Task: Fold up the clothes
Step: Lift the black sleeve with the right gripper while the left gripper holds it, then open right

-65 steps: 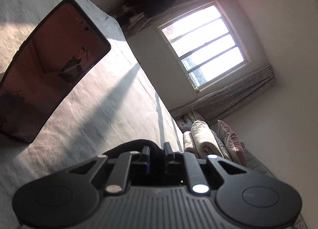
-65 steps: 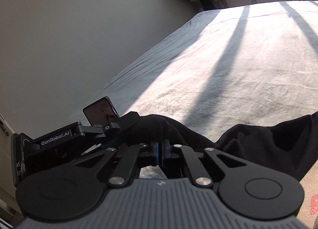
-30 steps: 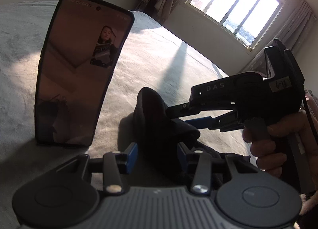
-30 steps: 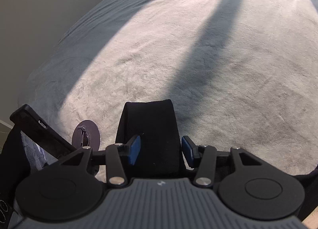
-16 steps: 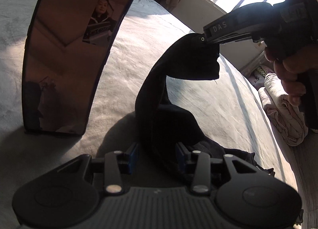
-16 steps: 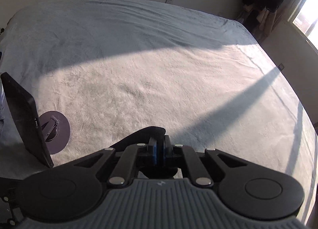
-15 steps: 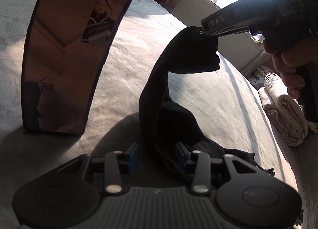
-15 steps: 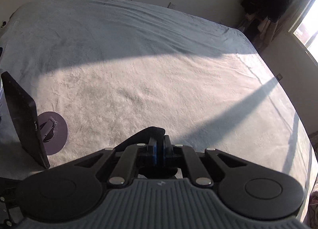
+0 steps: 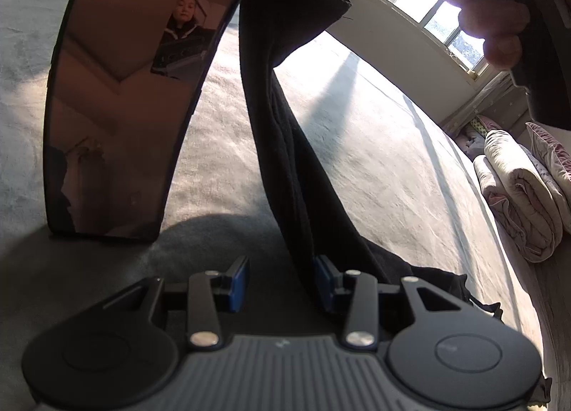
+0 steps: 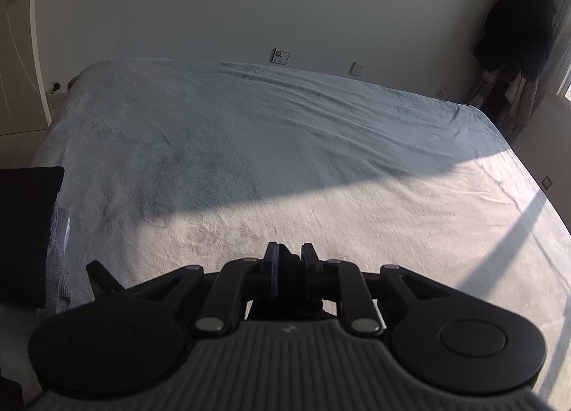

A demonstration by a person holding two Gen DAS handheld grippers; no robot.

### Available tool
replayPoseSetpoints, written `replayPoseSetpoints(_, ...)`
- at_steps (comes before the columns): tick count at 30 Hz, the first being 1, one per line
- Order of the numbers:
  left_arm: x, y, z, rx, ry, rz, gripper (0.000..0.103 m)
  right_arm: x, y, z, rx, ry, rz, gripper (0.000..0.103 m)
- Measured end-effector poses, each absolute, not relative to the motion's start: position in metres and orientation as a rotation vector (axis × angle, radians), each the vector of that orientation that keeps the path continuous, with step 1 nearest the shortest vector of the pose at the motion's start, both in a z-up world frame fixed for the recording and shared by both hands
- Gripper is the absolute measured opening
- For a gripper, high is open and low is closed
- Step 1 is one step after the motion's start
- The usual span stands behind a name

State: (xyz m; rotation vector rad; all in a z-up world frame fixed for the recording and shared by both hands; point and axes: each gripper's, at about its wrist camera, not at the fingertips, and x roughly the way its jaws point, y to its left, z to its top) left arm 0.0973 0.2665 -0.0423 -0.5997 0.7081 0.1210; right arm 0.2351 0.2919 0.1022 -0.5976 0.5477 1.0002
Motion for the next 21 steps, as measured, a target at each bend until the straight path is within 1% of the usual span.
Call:
replayPoseSetpoints(1, 0.097, 0.267, -0.042, -0.6, 0.708, 0.123, 0.04, 0.234, 0.29, 0.105, -0.575, 0.54, 1.001, 0.044)
replayPoseSetpoints(2, 0.097, 0.268, -0.042, -0.601, 0.709, 0.125, 0.04, 0.235, 0.288, 0.107, -0.544, 0.531, 1.002, 0.052)
replayPoseSetpoints(3, 0.096, 0.268, -0.042, -0.603, 0.71, 0.127, 0.04, 0.235, 0.286, 0.11, -0.523, 0.534, 1.003, 0.055)
replayPoseSetpoints(6, 0.098, 0.269, -0.044, -0.601, 0.717, 0.136, 0.04, 0.236, 0.28, 0.112, -0.508, 0.535, 0.991, 0.055)
replayPoseSetpoints(9, 0.099, 0.269, -0.045, -0.6, 0.718, 0.143, 0.04, 0.237, 0.264, 0.103, -0.53, 0.561, 0.941, 0.055)
replayPoseSetpoints(17, 0.104, 0.267, -0.05, -0.621, 0.687, 0.174, 0.04, 0.24, 0.201, 0.05, -0.519, 0.684, 0.878, 0.055)
replayPoseSetpoints(18, 0.105, 0.267, -0.05, -0.62, 0.683, 0.185, 0.038, 0.24, 0.196, 0.043, -0.517, 0.7, 0.877, 0.055)
replayPoseSetpoints(20, 0.107, 0.266, -0.051, -0.606, 0.68, 0.213, 0.028, 0.24, 0.186, 0.029, -0.512, 0.731, 0.875, 0.055)
replayPoseSetpoints(21, 0.107, 0.265, -0.052, -0.599, 0.678, 0.226, 0.019, 0.24, 0.181, 0.022, -0.51, 0.746, 0.874, 0.054)
